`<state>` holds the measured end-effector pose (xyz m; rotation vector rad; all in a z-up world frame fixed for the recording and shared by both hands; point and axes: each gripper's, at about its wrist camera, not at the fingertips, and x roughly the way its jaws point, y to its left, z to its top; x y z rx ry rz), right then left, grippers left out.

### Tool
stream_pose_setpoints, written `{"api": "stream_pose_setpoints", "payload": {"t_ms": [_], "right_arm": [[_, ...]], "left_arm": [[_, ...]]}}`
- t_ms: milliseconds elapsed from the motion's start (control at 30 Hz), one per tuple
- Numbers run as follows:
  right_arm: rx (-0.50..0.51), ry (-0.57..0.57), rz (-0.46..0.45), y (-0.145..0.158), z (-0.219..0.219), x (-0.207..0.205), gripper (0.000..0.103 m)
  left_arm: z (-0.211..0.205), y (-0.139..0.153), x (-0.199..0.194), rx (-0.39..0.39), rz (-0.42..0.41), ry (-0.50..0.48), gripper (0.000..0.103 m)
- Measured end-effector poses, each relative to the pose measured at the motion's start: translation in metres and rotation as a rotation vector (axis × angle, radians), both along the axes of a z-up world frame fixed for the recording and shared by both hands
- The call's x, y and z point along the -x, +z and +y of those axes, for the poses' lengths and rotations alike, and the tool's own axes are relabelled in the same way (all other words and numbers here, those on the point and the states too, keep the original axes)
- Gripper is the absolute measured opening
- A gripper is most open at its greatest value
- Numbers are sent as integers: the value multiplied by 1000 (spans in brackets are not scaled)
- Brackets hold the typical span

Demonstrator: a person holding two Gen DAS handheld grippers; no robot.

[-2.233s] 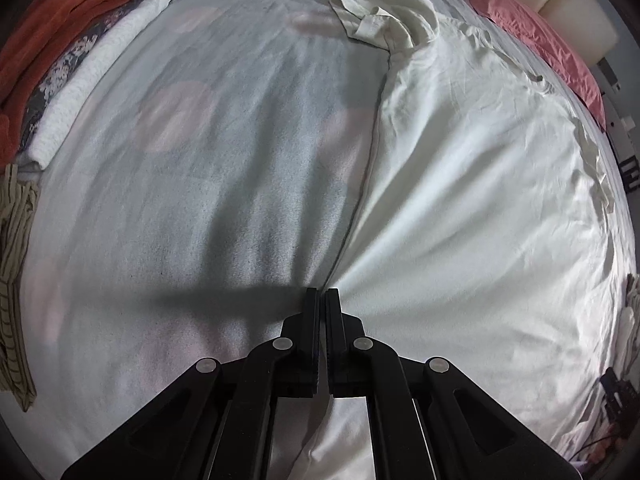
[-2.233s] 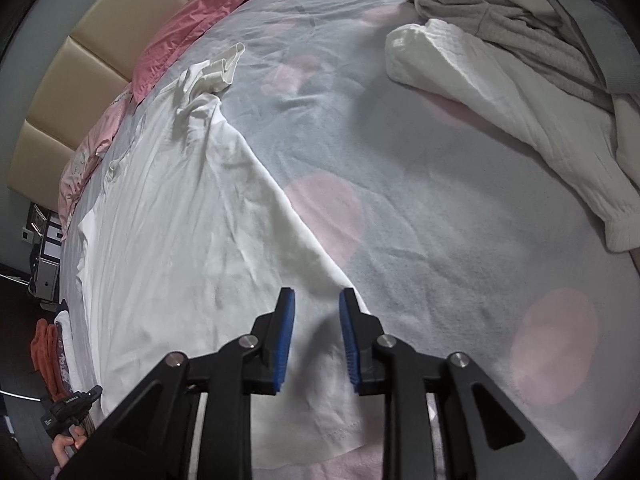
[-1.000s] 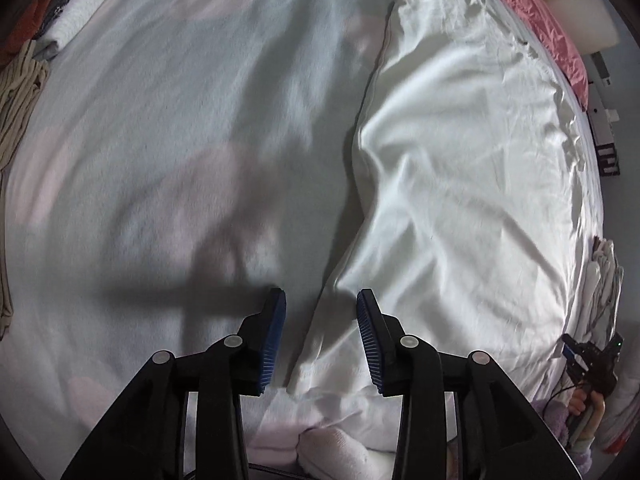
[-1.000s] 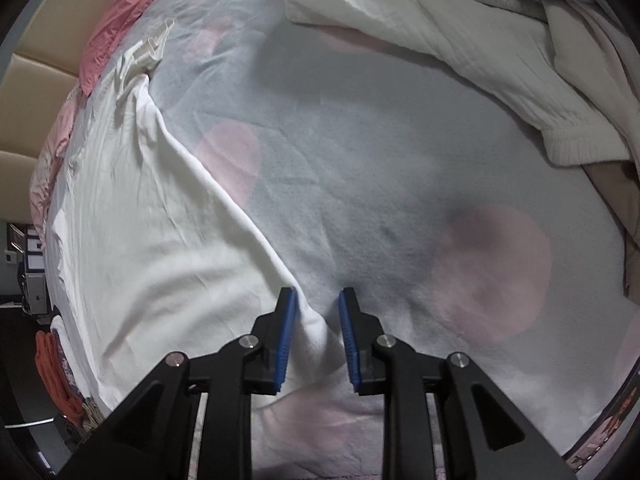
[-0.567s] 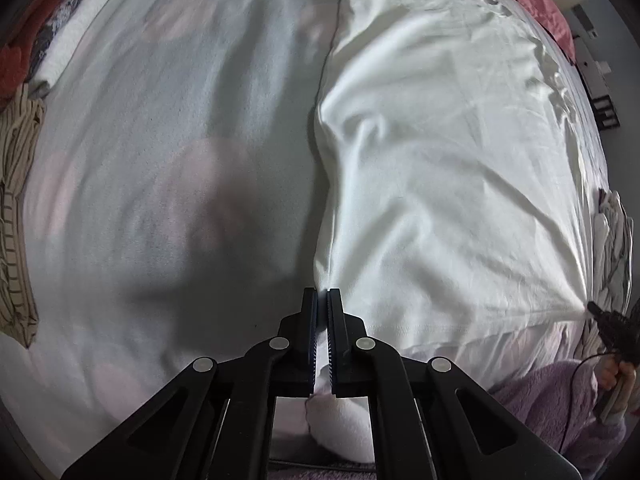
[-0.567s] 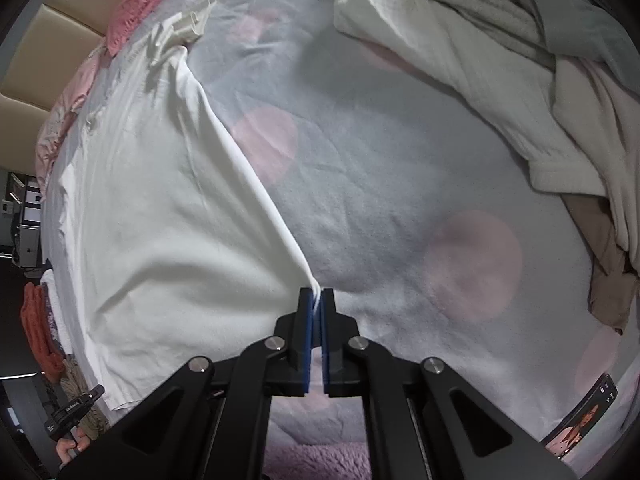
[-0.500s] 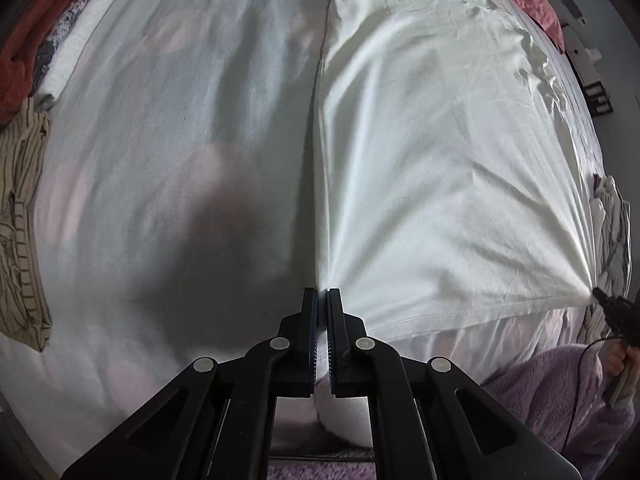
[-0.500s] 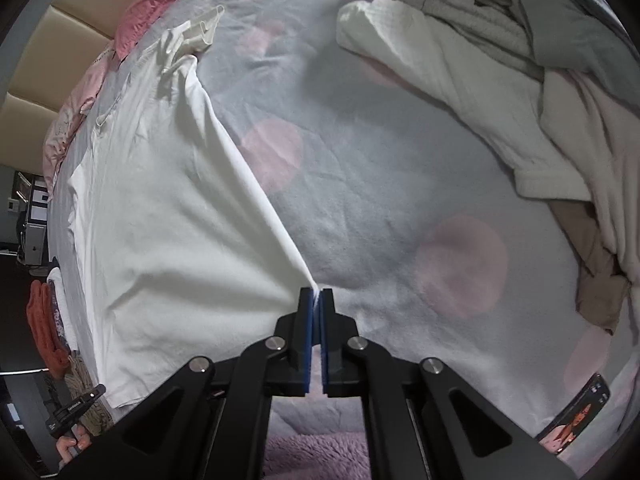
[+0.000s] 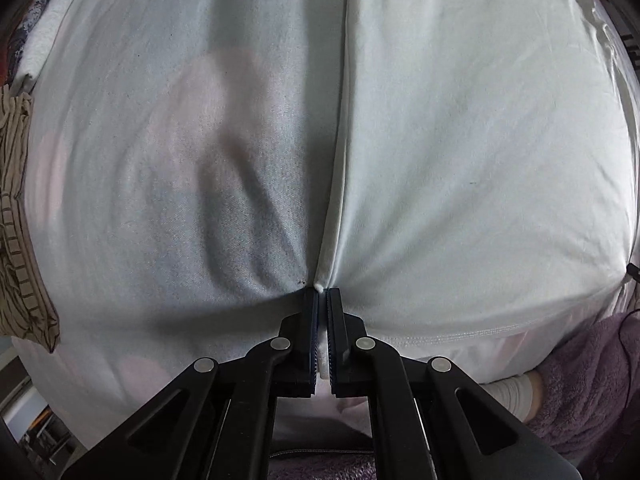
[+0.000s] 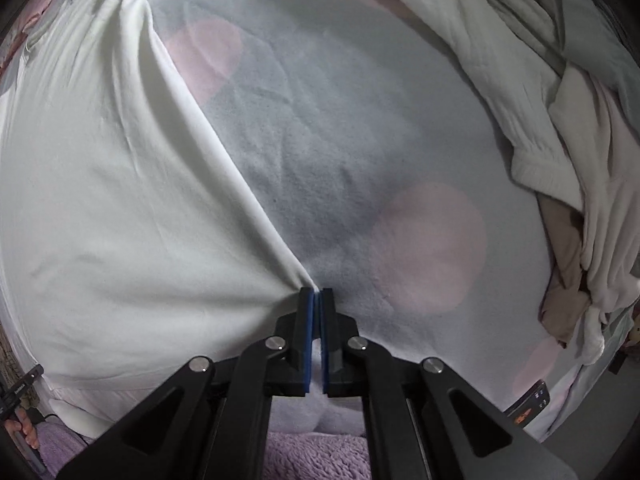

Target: Fold clothes

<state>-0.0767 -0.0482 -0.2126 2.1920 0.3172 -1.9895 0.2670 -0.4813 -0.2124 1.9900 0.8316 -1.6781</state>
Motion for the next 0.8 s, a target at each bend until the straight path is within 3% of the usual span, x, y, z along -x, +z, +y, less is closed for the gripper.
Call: {"api": "stream_pose_setpoints", "payload": {"t_ms": [200, 233, 433, 567, 733, 800], "right_arm": [[73, -47, 25, 12, 11, -2, 12], [102, -73, 52, 20, 18, -1, 13], [281, -171, 282, 65, 37, -2, 14], [320, -152, 403, 85, 10, 3, 14], [449, -120, 399, 77, -74, 26, 14], [482, -91, 393, 78, -108, 33, 14]], "left_arm": [[-13, 20, -31, -75, 98, 79, 18], [-15, 27, -32, -61, 122, 80, 23], [-25, 71, -23, 69, 279, 77, 23], [-33, 93, -12, 189, 362, 108, 23], [-81, 109, 21, 244, 459, 203, 23], [-109, 96, 71, 267, 480, 228, 23]]}}
